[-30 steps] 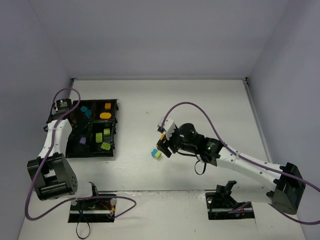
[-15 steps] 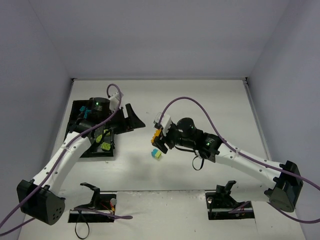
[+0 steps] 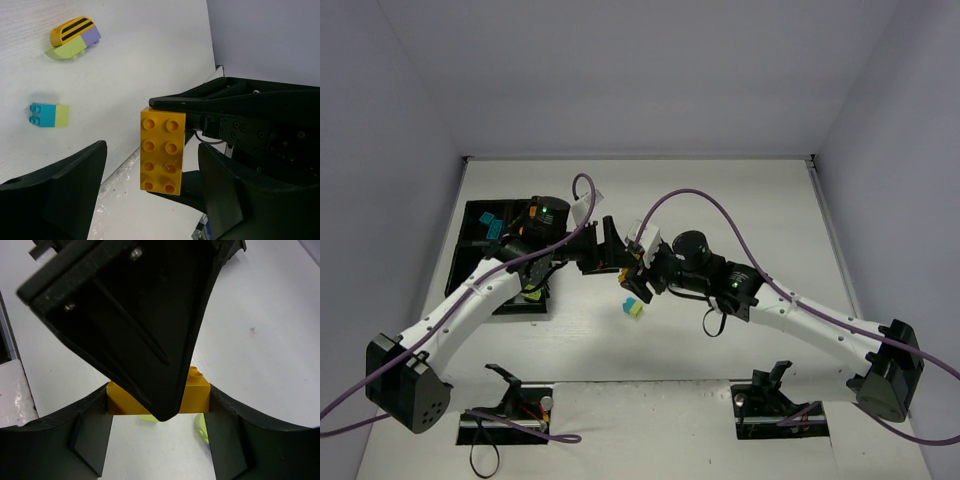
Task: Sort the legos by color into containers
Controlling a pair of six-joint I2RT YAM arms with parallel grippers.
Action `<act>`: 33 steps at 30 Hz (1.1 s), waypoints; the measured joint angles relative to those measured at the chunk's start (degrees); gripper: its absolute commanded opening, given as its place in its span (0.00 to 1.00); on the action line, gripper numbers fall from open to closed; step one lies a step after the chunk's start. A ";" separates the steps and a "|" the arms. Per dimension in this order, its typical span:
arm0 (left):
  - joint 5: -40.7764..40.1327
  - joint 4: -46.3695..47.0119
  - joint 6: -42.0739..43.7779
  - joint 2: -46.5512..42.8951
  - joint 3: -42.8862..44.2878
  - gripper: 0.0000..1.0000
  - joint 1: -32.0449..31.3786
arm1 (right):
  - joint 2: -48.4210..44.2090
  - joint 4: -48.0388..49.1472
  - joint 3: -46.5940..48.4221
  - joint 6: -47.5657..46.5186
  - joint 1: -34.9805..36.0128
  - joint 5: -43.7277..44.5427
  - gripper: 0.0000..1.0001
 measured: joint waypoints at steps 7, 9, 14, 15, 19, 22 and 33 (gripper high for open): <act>1.86 0.13 -0.22 1.88 -0.02 0.36 0.00 | 0.02 -0.26 0.02 0.07 0.00 0.09 0.14; 2.75 0.81 -0.15 2.10 0.04 0.29 -0.24 | 0.46 -0.59 0.02 0.22 0.00 0.07 0.15; 3.54 0.85 0.37 2.89 0.07 0.14 -0.26 | 0.92 -0.83 0.11 0.26 0.00 0.42 0.34; 3.67 0.90 0.44 3.13 0.09 0.13 -0.26 | 0.98 -0.98 0.11 0.26 0.00 0.57 0.39; 3.89 0.98 1.01 4.09 0.44 0.13 -0.26 | 1.33 -1.20 0.11 0.55 -0.02 1.57 0.83; 3.78 0.07 2.23 5.14 0.94 0.13 0.00 | 1.86 -0.98 0.39 0.83 -0.26 3.23 1.00; -3.93 -7.67 10.82 11.93 9.29 0.13 12.41 | 2.78 -1.60 0.96 4.57 -3.58 9.94 1.00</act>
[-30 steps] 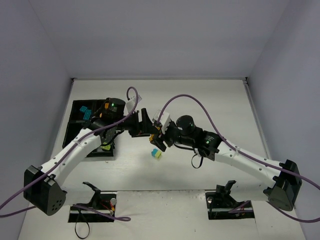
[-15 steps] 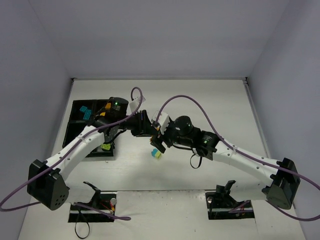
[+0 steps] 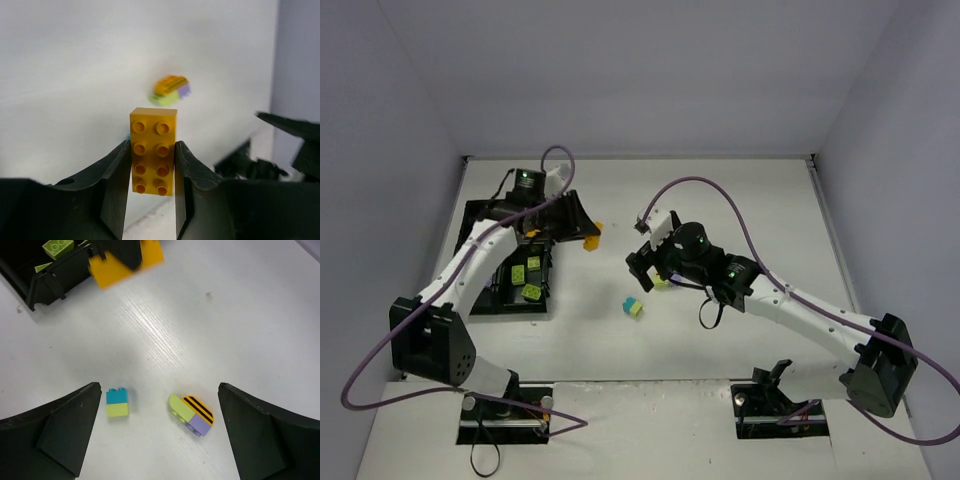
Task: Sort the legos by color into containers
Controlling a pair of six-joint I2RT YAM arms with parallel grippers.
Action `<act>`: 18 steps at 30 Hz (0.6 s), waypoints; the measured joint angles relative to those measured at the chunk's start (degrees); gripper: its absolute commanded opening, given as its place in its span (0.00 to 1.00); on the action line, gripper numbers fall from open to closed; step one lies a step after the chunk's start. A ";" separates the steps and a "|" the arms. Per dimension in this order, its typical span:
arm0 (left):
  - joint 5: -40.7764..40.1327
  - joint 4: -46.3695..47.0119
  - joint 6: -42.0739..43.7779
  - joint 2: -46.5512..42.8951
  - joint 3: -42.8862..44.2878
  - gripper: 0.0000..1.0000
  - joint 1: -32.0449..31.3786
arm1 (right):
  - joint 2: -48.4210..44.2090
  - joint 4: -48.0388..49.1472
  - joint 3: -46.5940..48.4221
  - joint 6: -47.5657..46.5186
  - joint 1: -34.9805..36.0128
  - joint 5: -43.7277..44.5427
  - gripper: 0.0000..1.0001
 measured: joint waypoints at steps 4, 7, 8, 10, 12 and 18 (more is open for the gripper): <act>-9.40 -3.56 4.13 3.87 6.80 0.14 5.86 | 0.00 -0.39 0.00 2.05 -0.61 1.29 0.93; -15.26 -4.35 6.19 6.86 10.95 0.14 9.64 | 0.02 -0.61 -0.02 3.34 -0.59 1.36 0.87; -17.22 -4.48 6.91 8.02 12.11 0.15 11.04 | 0.09 -0.72 -0.02 3.72 -0.59 1.29 0.86; -20.09 -4.59 7.74 10.54 14.12 0.20 12.90 | 0.63 -0.85 -0.02 4.42 -0.59 1.14 0.84; -22.69 -4.70 8.63 13.86 16.52 0.23 14.56 | 1.40 -0.98 -0.02 4.70 -0.59 0.76 0.83; -27.87 -4.15 10.19 25.97 23.32 0.30 16.85 | 4.70 -1.84 -0.02 6.21 -0.55 -0.98 0.76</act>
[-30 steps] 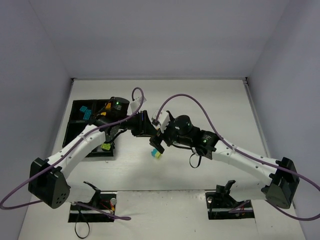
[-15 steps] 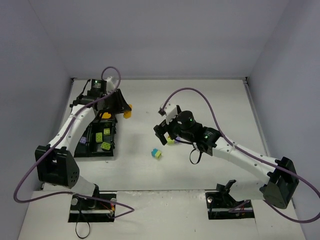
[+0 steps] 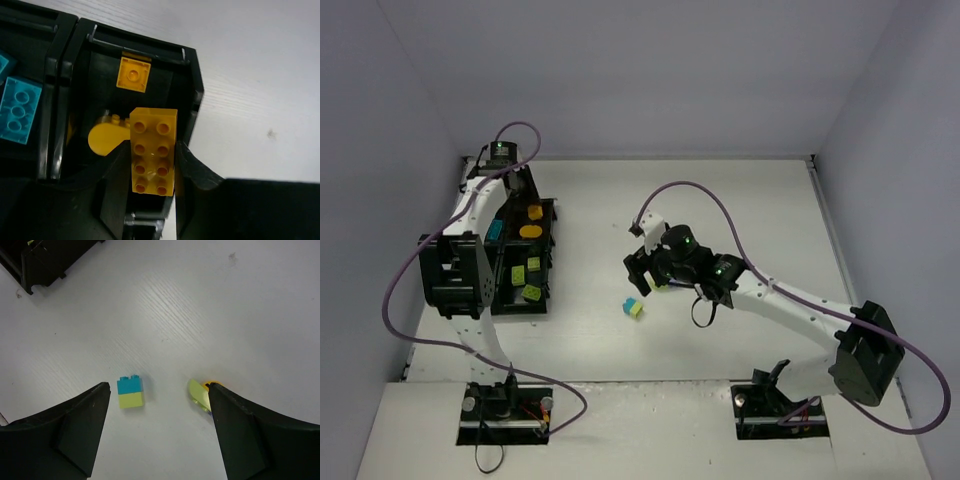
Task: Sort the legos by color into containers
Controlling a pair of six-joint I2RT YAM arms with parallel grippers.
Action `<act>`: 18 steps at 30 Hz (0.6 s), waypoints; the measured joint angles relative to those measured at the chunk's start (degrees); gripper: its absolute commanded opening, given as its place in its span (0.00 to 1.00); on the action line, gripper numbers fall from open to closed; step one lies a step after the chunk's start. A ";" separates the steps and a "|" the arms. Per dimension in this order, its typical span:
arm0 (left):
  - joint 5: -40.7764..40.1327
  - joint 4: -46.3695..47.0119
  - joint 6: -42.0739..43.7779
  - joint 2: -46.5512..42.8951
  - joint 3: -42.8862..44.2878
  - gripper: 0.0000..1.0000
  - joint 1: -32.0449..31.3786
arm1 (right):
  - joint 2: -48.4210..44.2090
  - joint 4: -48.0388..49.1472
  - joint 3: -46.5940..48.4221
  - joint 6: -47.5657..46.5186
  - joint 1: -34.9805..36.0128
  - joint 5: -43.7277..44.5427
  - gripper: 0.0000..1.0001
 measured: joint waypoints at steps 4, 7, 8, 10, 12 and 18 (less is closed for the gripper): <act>-1.57 -0.22 0.48 6.47 3.85 0.34 0.48 | 1.55 -0.15 -0.04 0.92 0.00 -1.42 0.72; -2.64 -0.50 0.72 9.07 5.51 0.41 1.05 | 2.86 -0.11 -0.31 1.36 0.00 -2.23 0.72; -3.04 -0.70 0.87 9.51 5.90 0.44 1.27 | 3.34 -0.13 -0.52 1.42 0.00 -2.47 0.72; -3.54 -1.03 1.01 9.64 6.10 0.54 1.62 | 4.39 -0.13 -0.96 1.55 0.07 -2.93 0.72; -3.65 -0.98 1.27 9.29 6.10 0.59 1.79 | 5.64 -0.15 -1.20 1.57 0.07 -3.30 0.72; -3.23 -0.83 1.16 4.61 2.58 0.66 1.84 | 10.43 0.44 -1.75 1.79 0.11 -4.55 0.69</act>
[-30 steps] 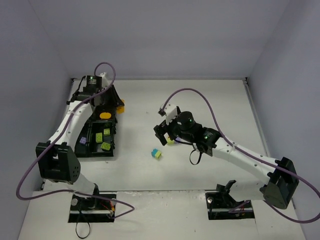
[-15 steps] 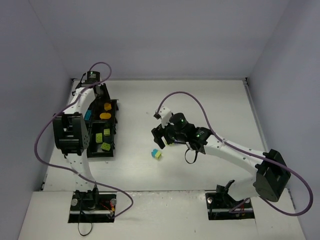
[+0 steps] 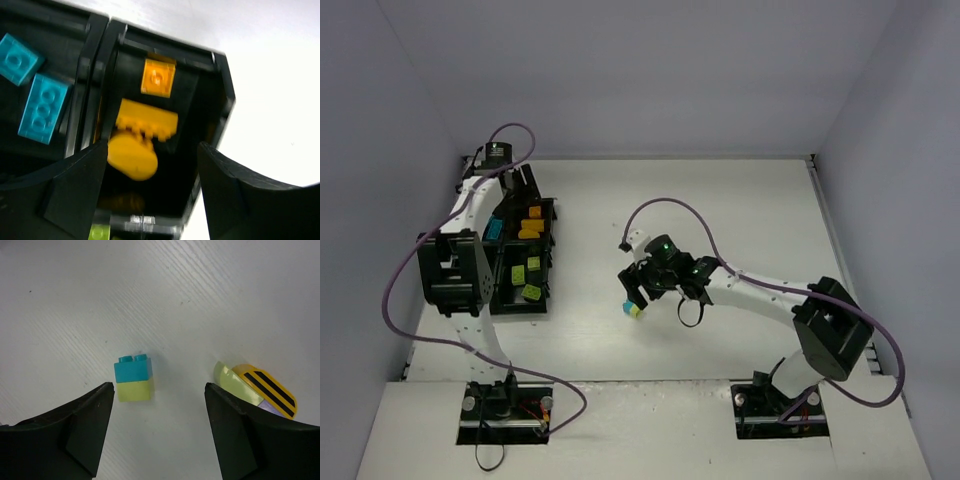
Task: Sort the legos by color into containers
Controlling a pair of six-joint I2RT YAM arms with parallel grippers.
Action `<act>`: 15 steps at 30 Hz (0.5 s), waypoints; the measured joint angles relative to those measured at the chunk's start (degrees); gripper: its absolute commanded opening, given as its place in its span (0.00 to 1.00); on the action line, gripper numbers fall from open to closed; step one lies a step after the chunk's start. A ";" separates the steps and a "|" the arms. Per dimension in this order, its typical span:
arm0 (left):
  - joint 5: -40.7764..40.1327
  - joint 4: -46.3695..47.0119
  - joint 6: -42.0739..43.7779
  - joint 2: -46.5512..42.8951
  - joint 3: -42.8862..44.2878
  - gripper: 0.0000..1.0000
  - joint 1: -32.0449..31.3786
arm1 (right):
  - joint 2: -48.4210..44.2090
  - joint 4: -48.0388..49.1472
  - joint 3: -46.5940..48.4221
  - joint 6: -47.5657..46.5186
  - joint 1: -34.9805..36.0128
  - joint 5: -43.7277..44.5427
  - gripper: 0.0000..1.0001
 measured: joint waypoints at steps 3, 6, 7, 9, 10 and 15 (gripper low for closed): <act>0.90 -0.24 -0.55 -5.95 -4.11 0.66 -0.63 | 2.60 0.46 -0.11 0.15 0.13 -0.70 0.62; 1.66 -0.59 -1.20 -12.74 -7.89 0.66 -2.43 | 4.68 0.81 -0.17 0.28 0.39 -1.36 0.60; 1.97 -0.68 -1.38 -15.58 -9.49 0.66 -3.65 | 5.42 1.05 -0.22 0.28 0.52 -1.62 0.60; 2.80 -0.98 -1.53 -19.93 -11.69 0.66 -6.01 | 6.05 1.38 -0.50 0.22 0.74 -2.08 0.59; 3.23 -1.31 -1.64 -22.40 -12.96 0.66 -7.34 | 6.16 1.40 -0.66 0.20 0.76 -2.27 0.59; 5.20 -3.58 -2.32 -31.12 -17.75 0.66 -11.39 | 6.16 1.70 -1.27 -0.07 1.09 -3.08 0.61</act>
